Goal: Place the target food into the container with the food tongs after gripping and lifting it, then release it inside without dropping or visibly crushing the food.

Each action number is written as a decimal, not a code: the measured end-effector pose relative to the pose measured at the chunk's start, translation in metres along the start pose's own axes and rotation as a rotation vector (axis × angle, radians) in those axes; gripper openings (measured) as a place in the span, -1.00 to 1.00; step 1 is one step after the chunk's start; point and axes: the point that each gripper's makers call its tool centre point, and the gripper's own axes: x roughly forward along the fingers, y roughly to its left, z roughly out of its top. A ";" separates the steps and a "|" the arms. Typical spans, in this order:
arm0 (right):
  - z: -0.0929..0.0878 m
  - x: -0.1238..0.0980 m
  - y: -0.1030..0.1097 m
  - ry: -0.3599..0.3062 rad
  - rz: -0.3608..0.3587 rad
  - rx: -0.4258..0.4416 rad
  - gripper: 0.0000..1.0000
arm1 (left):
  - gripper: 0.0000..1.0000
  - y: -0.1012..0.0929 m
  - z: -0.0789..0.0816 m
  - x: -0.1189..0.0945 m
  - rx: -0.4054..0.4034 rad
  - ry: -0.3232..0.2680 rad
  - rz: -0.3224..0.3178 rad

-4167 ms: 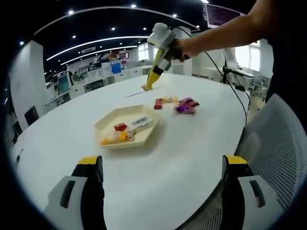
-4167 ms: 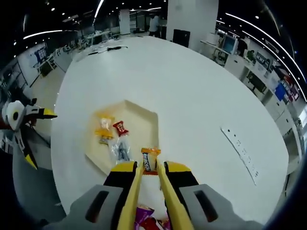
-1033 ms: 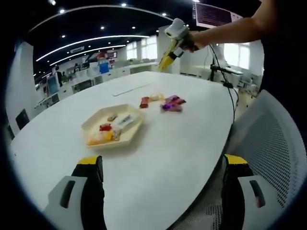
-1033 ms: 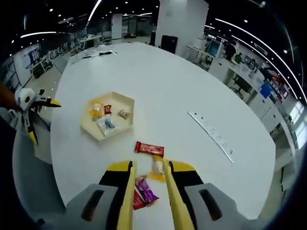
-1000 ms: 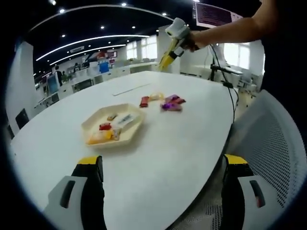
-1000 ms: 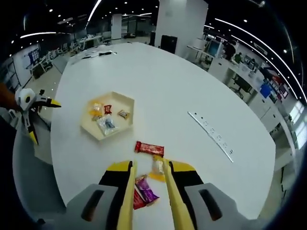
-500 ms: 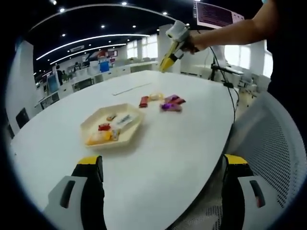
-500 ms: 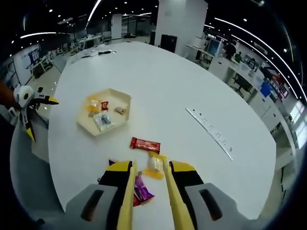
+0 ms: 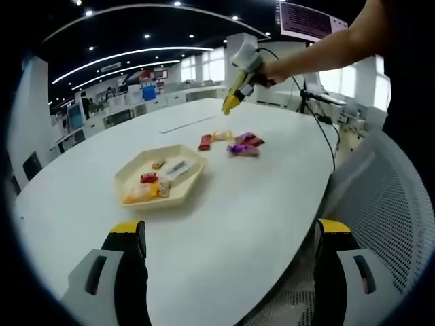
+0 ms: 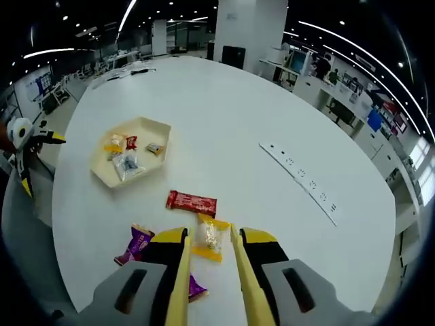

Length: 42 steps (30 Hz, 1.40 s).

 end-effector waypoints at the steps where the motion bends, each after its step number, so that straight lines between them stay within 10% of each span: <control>1: -0.001 0.003 0.000 -0.003 0.009 0.024 -0.41 | 0.99 0.000 -0.001 0.000 0.001 0.002 0.000; 26: -0.037 0.067 0.008 0.089 -0.003 0.110 -0.39 | 0.99 0.001 -0.004 0.002 -0.015 0.024 -0.005; 42: -0.016 0.050 0.003 0.074 -0.021 0.147 -0.52 | 0.99 0.001 -0.001 0.001 -0.014 0.009 -0.004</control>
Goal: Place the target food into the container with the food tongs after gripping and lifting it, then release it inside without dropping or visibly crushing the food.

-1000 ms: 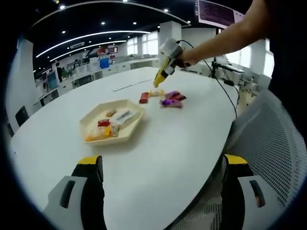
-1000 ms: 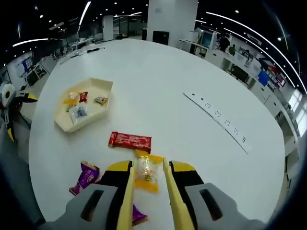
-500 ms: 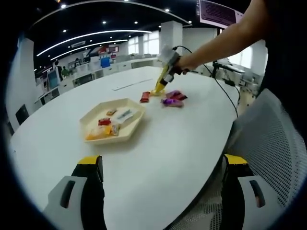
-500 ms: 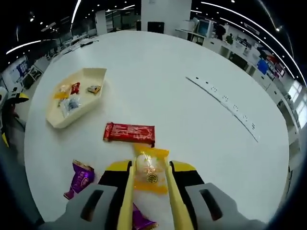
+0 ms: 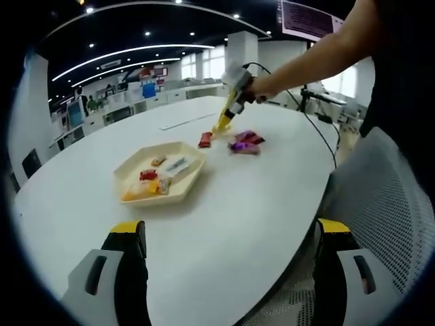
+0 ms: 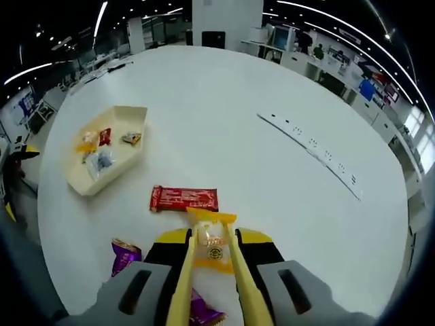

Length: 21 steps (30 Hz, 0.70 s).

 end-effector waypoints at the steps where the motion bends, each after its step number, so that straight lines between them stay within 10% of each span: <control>1: 0.003 -0.003 0.000 -0.002 0.000 -0.001 -0.52 | 0.99 0.000 0.001 0.000 0.002 -0.002 0.002; 21: 0.070 -0.048 0.016 -0.075 0.013 -0.062 -0.52 | 0.99 0.000 0.006 -0.002 0.018 -0.036 -0.001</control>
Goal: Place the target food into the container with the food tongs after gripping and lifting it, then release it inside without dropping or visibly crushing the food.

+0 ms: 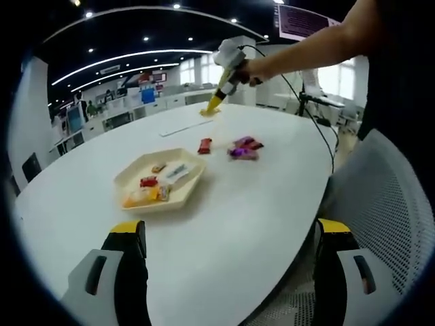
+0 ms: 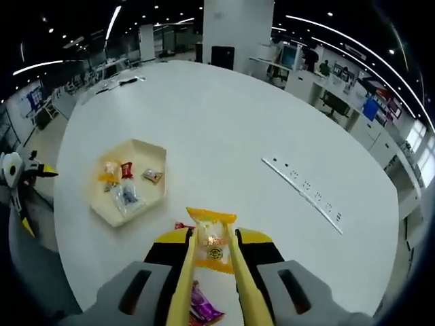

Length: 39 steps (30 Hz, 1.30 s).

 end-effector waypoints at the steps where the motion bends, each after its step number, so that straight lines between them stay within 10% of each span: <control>1: 0.001 0.000 0.000 0.002 -0.001 -0.005 -0.52 | 0.99 0.001 0.000 0.000 0.001 -0.001 0.005; 39: 0.118 0.033 0.115 -0.079 0.174 -0.212 -0.52 | 0.97 0.004 0.002 -0.002 0.000 -0.015 0.019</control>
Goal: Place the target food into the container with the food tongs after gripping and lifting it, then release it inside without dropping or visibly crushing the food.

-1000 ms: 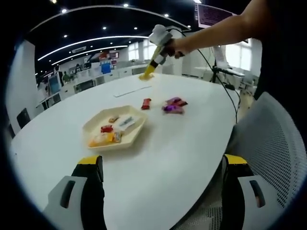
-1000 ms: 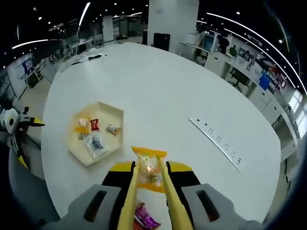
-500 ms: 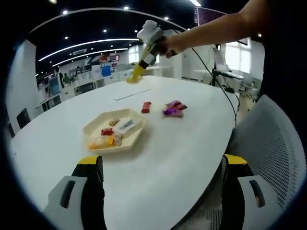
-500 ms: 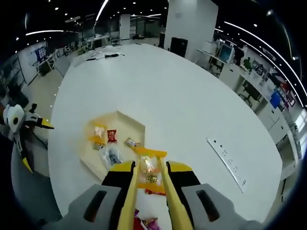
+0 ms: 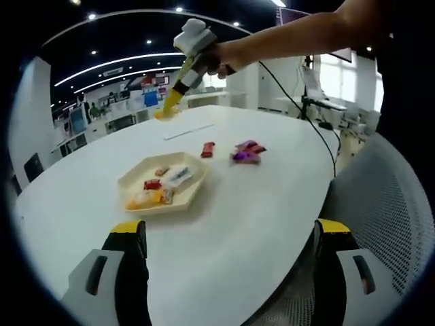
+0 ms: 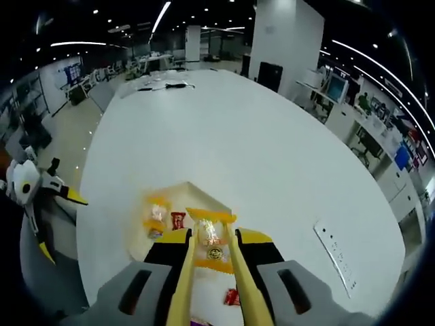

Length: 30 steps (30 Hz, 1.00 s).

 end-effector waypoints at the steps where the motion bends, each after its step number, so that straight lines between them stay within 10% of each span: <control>1: 0.004 0.001 0.002 -0.002 0.004 -0.003 -0.52 | 0.97 0.000 -0.001 0.000 -0.003 0.002 0.000; 30: 0.048 0.023 0.035 -0.033 0.073 -0.113 -0.43 | 0.95 0.001 -0.005 0.001 0.012 0.026 0.007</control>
